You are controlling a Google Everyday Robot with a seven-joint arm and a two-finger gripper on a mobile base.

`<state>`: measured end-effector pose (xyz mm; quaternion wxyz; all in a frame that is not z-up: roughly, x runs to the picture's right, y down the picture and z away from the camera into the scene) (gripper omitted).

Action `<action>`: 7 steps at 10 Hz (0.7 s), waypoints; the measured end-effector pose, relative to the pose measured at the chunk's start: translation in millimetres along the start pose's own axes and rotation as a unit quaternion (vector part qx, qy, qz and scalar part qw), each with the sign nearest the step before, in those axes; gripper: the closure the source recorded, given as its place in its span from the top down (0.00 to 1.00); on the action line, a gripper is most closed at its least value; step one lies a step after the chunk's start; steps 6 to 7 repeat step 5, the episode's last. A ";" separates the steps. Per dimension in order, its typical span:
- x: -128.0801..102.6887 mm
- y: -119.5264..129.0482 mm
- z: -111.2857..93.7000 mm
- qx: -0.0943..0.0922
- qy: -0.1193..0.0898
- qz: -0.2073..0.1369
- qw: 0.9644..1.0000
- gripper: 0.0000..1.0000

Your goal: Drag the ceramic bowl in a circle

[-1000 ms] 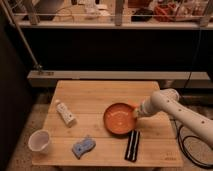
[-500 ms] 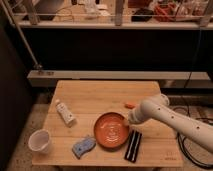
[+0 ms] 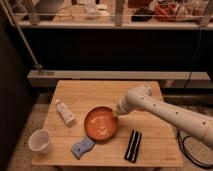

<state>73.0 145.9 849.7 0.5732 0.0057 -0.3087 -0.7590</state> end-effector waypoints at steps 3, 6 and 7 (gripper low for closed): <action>41.2 18.3 4.6 0.004 0.012 0.019 1.000 0.01; 36.0 45.3 -1.7 -0.001 0.018 0.056 0.998 0.01; 36.0 45.3 -1.7 -0.001 0.018 0.056 0.998 0.01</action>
